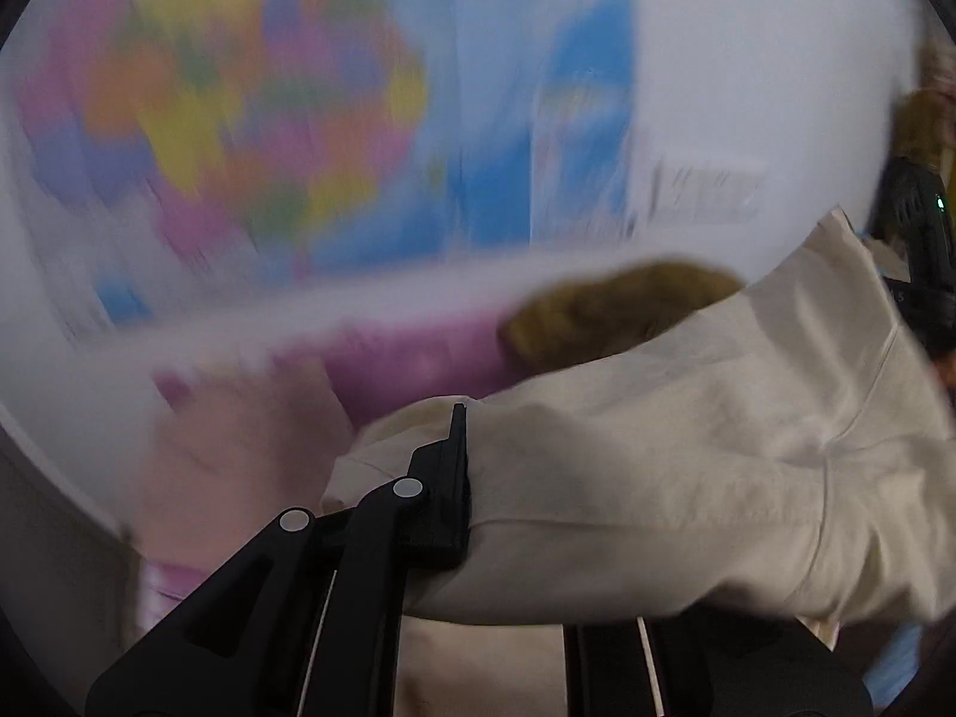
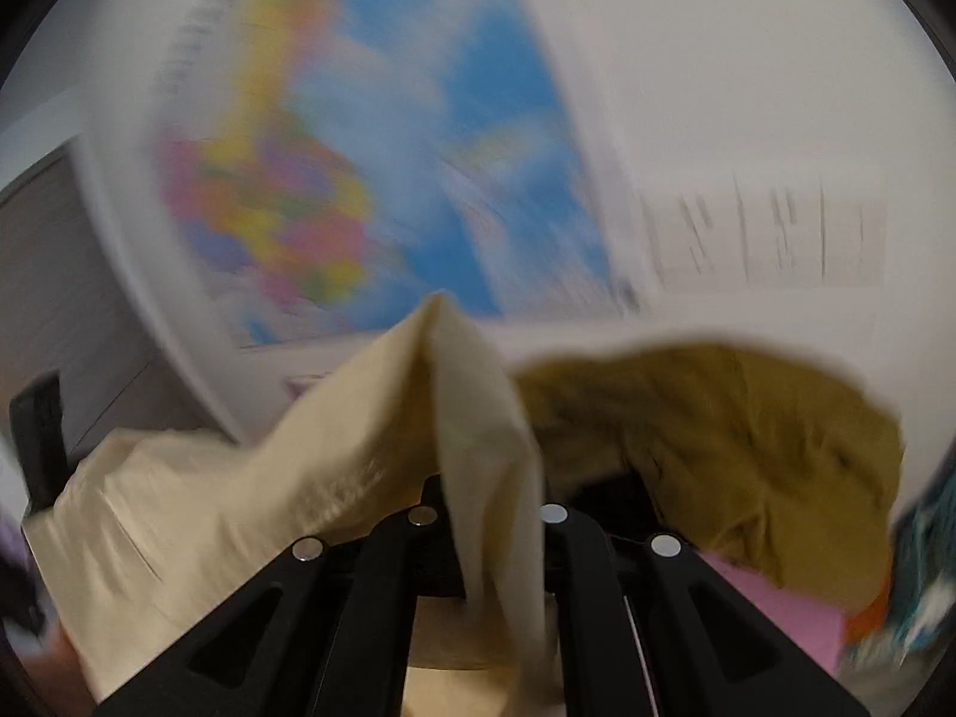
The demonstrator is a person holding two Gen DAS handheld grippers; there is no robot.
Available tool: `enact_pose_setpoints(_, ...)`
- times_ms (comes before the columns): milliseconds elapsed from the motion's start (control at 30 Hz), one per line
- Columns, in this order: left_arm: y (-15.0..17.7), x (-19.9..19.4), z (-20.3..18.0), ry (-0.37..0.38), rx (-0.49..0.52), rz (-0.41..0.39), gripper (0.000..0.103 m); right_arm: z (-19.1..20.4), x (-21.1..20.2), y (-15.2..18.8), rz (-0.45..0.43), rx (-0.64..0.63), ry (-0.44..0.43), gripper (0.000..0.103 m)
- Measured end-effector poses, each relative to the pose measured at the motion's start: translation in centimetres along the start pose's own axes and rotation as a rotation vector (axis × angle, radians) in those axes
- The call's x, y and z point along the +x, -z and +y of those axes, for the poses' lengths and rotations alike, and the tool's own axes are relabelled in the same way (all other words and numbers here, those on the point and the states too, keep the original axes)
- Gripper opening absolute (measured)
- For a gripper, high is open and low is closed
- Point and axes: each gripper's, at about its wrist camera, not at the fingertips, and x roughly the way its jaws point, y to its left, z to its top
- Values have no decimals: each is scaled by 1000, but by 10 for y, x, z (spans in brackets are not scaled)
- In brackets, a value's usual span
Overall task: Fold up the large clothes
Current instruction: 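Shake the lifted yellow shirt with the right gripper and lay it down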
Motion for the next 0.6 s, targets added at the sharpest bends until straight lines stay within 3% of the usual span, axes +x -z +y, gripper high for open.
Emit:
enact_pose_setpoints(133, -3, 96, 23, -9, -77, 163, 8, -38, 70, 10, 119, 62, 81, 4)
enact_pose_setpoints(300, -16, 148, 50, 14, -155, 243, 12, -74, 116, 13, 200, 133, 114, 8)
enact_pose_setpoints(400, -19, 178, 66, 19, -218, 312, 16, -82, 141, 12, 244, 152, 174, 21)
enact_pose_setpoints(467, -19, 201, 75, 5, -245, 357, 23, -88, 157, 14, 266, 168, 218, 44)
enact_pose_setpoints(500, -18, 212, 79, -9, -254, 380, 34, -90, 162, 14, 271, 174, 221, 46)
enact_pose_setpoints(533, -17, 222, 83, -20, -267, 406, 57, -91, 165, 14, 276, 177, 215, 48)
enact_pose_setpoints(600, -14, 243, 97, 25, -312, 467, 85, -95, 161, 12, 260, 192, 216, 58)
